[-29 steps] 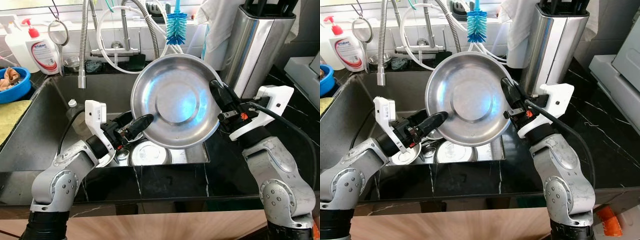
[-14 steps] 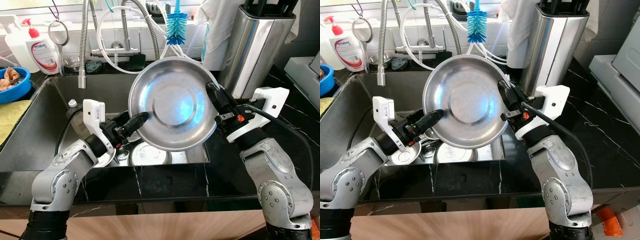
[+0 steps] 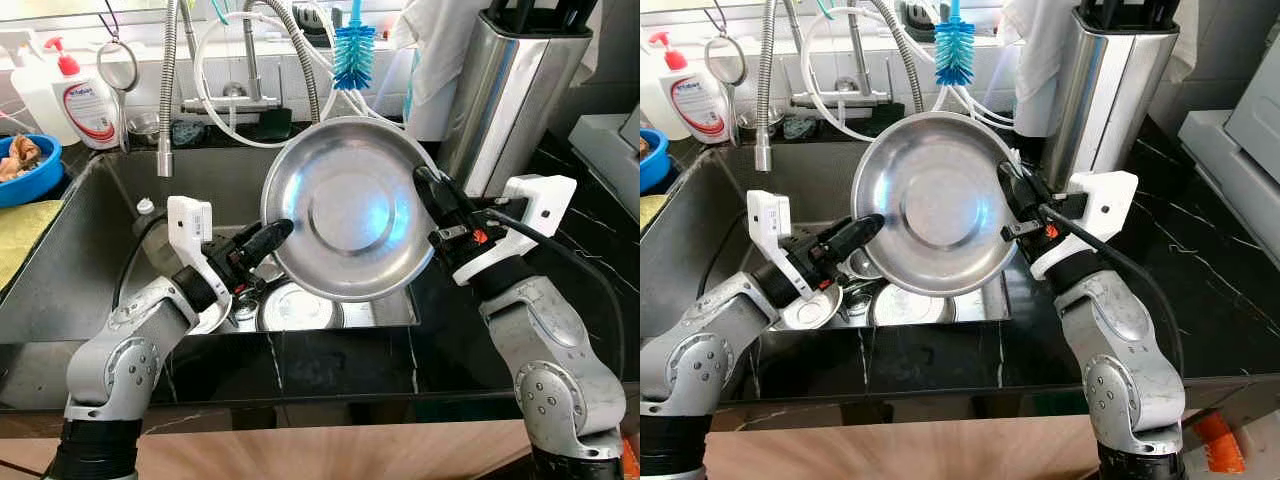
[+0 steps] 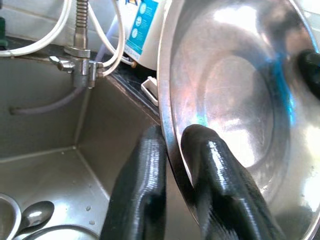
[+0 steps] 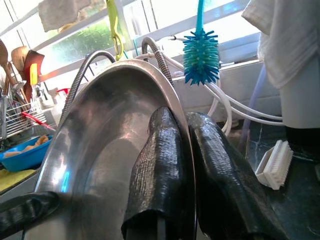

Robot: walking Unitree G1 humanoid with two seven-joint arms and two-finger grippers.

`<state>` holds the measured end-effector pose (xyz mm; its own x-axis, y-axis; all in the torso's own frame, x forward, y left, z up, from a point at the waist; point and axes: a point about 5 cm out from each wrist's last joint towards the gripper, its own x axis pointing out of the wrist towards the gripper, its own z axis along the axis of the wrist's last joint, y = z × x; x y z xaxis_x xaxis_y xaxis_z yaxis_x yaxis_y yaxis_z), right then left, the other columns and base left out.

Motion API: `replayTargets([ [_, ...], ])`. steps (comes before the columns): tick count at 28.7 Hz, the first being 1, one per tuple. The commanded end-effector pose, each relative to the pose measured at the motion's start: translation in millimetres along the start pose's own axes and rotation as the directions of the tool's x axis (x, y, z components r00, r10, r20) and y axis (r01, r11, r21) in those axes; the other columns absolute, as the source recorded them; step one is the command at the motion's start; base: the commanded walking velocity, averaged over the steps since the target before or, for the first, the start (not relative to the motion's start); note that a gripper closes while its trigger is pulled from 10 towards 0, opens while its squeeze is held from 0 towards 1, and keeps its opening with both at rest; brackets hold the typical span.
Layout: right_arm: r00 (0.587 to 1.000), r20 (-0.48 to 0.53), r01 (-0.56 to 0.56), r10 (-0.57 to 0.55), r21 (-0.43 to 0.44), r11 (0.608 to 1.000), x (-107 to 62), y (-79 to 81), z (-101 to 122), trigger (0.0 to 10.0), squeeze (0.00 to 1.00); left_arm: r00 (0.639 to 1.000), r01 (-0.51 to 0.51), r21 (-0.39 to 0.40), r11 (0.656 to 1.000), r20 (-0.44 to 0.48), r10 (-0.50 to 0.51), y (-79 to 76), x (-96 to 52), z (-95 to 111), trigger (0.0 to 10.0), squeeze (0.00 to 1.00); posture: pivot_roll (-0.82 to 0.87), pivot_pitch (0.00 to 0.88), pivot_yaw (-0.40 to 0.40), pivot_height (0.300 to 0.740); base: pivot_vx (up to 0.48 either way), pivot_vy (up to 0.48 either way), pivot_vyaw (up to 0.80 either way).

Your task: Kitchen organization

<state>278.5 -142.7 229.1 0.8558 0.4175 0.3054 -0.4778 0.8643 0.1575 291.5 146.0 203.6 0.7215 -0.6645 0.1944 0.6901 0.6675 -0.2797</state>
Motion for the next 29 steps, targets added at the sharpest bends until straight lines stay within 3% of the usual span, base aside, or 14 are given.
replayTargets([
  [1, 1.000, 0.024, 0.011, -0.011, -0.018, 1.000, 0.1, -2.1, 5.5, 10.0, 0.00, 1.000, -0.018, 0.021, 1.000, 0.009, 0.018, 3.8, -2.5, 3.4, 0.0, 0.00, 0.02, 0.049, 0.020, 0.740, 0.000, 0.000, 0.00],
  [11, 1.000, 0.026, 0.008, -0.008, -0.014, 1.000, 1.1, -2.0, 5.6, 10.0, 0.00, 1.000, -0.013, 0.017, 1.000, 0.015, 0.013, 2.5, -2.1, 4.0, 0.0, 0.00, 0.02, 0.051, 0.019, 0.740, 0.000, 0.000, 0.00],
  [12, 1.000, 0.027, 0.009, -0.008, -0.011, 1.000, 1.2, -2.0, 5.5, 10.0, 1.00, 1.000, -0.012, 0.017, 1.000, 0.016, 0.012, 2.2, -1.9, 4.0, 0.0, 0.00, 0.02, 0.050, 0.019, 0.740, 0.000, 0.000, 0.00],
  [25, 0.999, 0.035, 0.009, -0.008, -0.005, 1.000, 1.9, -1.1, 6.3, 10.0, 1.00, 0.999, -0.032, 0.019, 0.999, 0.027, 0.032, 3.2, -1.9, 4.7, 0.0, 0.00, 0.02, 0.052, 0.020, 0.740, 0.000, 0.000, 0.00],
  [26, 0.999, 0.038, 0.009, -0.008, -0.007, 1.000, 2.0, -0.9, 6.8, 10.0, 0.92, 0.999, -0.037, 0.020, 0.999, 0.030, 0.036, 3.7, -1.9, 5.1, 0.0, 0.00, 0.02, 0.052, 0.020, 0.740, 0.000, 0.000, 0.00],
  [27, 0.999, 0.045, 0.007, -0.007, -0.006, 1.000, 2.5, -0.3, 8.1, 10.0, 0.00, 0.999, -0.041, 0.022, 0.999, 0.032, 0.040, 4.2, -1.7, 5.4, 0.0, 0.00, 0.02, 0.052, 0.021, 0.740, 0.000, 0.000, 0.00],
  [29, 0.999, 0.045, 0.007, -0.007, -0.006, 1.000, 2.5, -0.3, 8.1, 10.0, 0.00, 0.999, -0.041, 0.022, 0.999, 0.032, 0.040, 4.2, -1.7, 5.4, 0.0, 0.00, 0.02, 0.052, 0.021, 0.740, 0.000, 0.000, 0.00],
])
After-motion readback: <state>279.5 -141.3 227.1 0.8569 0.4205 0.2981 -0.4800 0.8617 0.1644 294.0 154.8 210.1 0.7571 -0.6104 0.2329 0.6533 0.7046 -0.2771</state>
